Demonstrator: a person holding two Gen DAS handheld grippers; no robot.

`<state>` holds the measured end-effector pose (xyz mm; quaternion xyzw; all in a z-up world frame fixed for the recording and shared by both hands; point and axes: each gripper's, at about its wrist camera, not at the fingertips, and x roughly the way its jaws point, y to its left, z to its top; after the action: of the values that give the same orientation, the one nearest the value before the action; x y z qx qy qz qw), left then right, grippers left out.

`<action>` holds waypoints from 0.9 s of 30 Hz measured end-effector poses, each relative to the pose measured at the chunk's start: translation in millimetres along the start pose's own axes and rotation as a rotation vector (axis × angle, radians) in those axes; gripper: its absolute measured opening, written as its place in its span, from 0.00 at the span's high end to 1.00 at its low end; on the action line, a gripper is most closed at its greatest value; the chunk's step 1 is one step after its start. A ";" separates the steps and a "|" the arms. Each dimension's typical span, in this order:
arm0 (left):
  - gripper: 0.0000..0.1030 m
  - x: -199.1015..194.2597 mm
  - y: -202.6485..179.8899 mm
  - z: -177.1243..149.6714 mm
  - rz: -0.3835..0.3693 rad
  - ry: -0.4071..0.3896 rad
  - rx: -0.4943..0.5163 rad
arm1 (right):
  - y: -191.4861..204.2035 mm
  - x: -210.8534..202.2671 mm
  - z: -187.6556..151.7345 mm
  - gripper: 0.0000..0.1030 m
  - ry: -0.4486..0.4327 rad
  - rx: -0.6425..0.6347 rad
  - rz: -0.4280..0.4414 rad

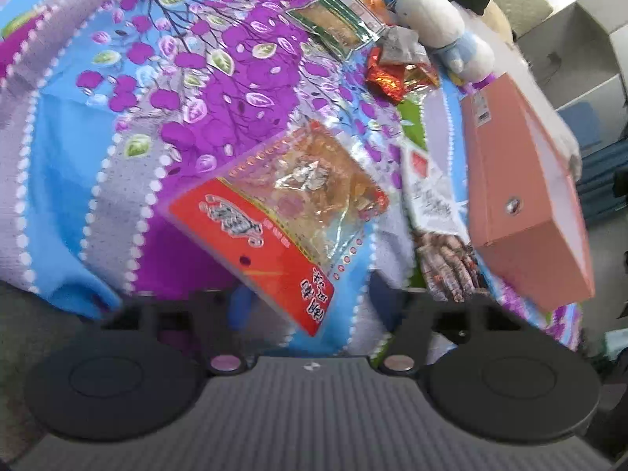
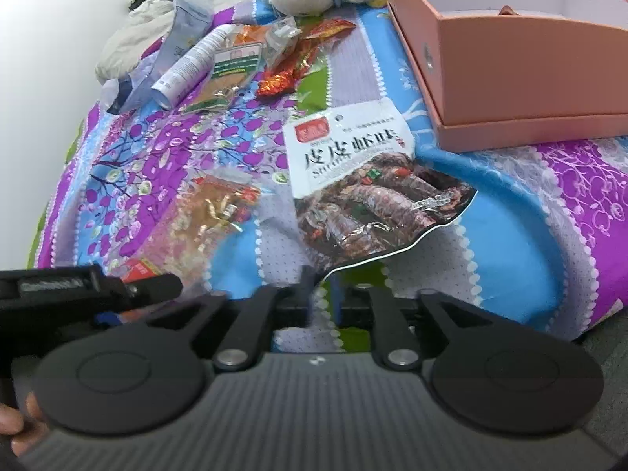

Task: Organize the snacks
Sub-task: 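Grasp the orange-red snack bag with left tool while right tool grasps shrimp-flavor bag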

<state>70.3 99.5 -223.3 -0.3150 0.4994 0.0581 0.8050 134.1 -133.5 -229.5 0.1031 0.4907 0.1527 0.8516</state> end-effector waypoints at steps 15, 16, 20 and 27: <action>0.11 -35.5 -15.4 26.5 0.141 -0.106 0.293 | -26.5 -18.6 12.9 0.20 -0.103 -0.119 -0.079; 0.11 -33.4 -19.3 28.9 0.134 -0.103 0.309 | -26.7 -16.2 16.9 0.20 -0.100 -0.125 -0.070; 0.11 -12.9 -35.8 37.8 0.100 -0.062 0.381 | -26.8 -2.9 26.7 0.13 -0.065 -0.154 -0.037; 0.11 31.3 -53.5 53.3 0.110 0.021 0.471 | -27.4 20.7 38.7 0.10 -0.017 -0.205 -0.031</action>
<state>148.6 80.2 -209.4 -0.0914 0.5240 -0.0194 0.8465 181.8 -152.6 -235.8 0.0093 0.4667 0.1879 0.8642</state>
